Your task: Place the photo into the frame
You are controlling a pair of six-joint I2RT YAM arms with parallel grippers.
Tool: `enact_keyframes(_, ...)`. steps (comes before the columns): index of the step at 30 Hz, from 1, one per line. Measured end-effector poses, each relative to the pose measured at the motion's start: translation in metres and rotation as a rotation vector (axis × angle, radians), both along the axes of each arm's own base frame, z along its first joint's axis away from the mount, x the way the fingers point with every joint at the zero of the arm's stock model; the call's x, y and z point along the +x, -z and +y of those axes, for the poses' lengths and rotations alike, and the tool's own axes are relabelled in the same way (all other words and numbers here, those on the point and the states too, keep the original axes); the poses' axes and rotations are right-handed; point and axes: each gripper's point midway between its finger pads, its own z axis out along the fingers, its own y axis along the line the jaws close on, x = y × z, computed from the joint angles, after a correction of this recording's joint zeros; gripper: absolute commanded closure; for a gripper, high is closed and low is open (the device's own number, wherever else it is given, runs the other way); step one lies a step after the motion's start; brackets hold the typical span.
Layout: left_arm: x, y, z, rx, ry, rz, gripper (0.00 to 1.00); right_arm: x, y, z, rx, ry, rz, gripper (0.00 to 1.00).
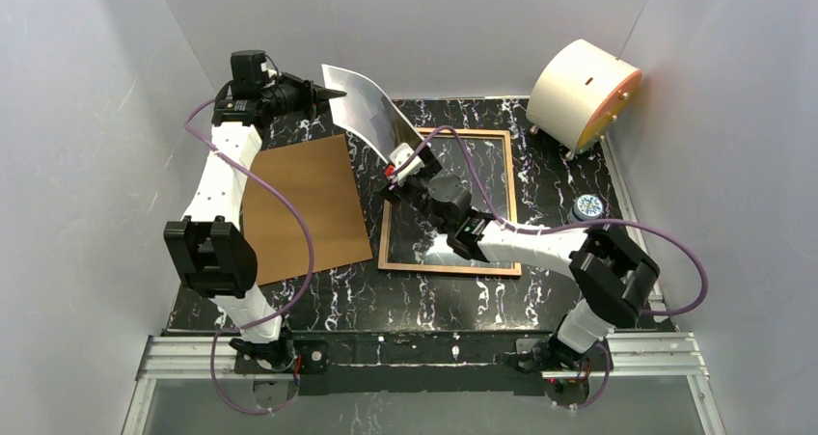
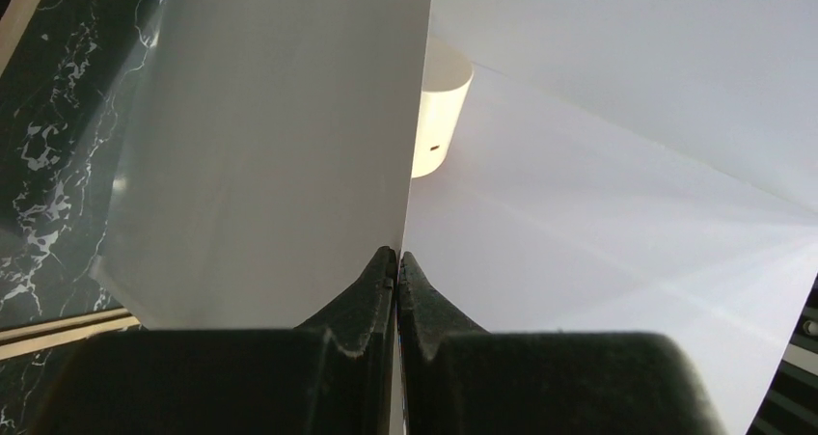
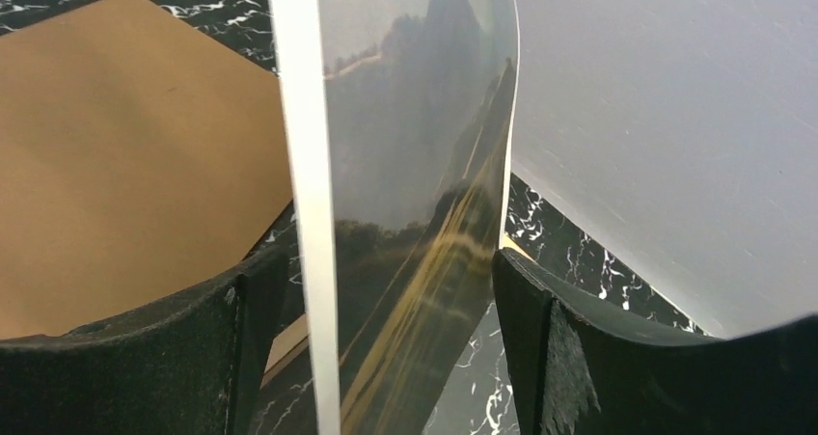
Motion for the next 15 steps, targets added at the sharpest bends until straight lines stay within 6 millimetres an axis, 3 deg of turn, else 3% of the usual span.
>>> enact_keyframes(5,0.0,0.001,0.001,-0.004,-0.007,0.012,1.0,0.006,0.003,-0.001,-0.015,0.028,-0.023,0.51)
enact_keyframes(9,0.0,0.002,0.001,-0.007,-0.012,0.02,1.0,0.007,-0.005,-0.002,-0.016,0.038,-0.063,0.83)
enact_keyframes(12,-0.001,0.005,0.002,-0.006,-0.014,0.029,0.78,0.006,-0.008,-0.002,-0.032,0.042,-0.088,0.96)
enact_keyframes(15,-0.001,0.007,0.002,-0.007,-0.016,0.034,0.54,0.003,-0.012,-0.002,-0.048,0.046,-0.114,0.99)
